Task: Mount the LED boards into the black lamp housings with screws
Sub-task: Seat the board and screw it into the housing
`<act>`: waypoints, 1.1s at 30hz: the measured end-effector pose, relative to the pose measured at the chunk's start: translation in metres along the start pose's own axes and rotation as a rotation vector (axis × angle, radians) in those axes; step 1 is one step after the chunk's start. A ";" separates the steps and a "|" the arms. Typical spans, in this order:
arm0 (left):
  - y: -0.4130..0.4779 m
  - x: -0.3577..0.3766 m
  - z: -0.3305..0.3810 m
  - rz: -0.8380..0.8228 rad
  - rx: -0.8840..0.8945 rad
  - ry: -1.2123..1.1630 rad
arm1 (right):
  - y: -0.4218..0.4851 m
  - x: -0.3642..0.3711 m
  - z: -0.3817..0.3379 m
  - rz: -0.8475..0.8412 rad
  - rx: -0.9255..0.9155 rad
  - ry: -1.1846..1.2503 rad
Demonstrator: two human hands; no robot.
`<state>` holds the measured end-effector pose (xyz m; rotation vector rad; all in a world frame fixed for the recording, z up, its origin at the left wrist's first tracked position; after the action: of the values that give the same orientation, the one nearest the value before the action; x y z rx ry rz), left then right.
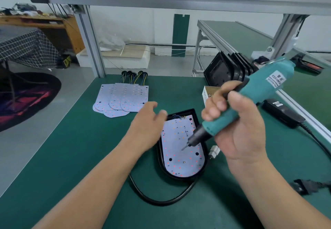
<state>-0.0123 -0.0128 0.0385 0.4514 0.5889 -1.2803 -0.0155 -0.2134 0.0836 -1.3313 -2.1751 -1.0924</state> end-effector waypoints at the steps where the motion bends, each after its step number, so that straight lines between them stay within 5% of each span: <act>1: 0.004 -0.005 -0.002 0.043 -0.090 -0.196 | 0.004 -0.007 -0.003 0.095 -0.015 0.037; 4: 0.012 -0.021 -0.003 0.046 -0.237 -0.915 | 0.012 -0.024 -0.008 0.292 -0.072 0.073; 7: 0.007 -0.023 0.004 -0.113 -0.201 -1.223 | 0.015 -0.031 -0.009 0.349 -0.104 0.087; 13: -0.016 0.003 0.021 -0.354 -0.196 -1.200 | 0.015 -0.031 -0.013 0.339 -0.121 0.166; 19: -0.019 -0.001 0.020 -0.415 -0.322 -1.540 | 0.017 -0.034 -0.019 0.383 -0.134 0.219; 33: -0.013 -0.006 0.016 -0.490 -0.265 -1.329 | 0.016 -0.033 -0.017 0.368 -0.123 0.179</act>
<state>-0.0233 -0.0216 0.0547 -0.8073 -0.3015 -1.6070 0.0133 -0.2418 0.0802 -1.5442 -1.6742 -1.1585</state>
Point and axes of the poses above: each hand's wrist, its own y-axis towards the middle knuckle, its own x-axis out of the palm, z = x × y, the point moved 2 cm from there along y, towards the middle knuckle, and after that the axes turned 4 degrees about y, right-handed, at the moved point
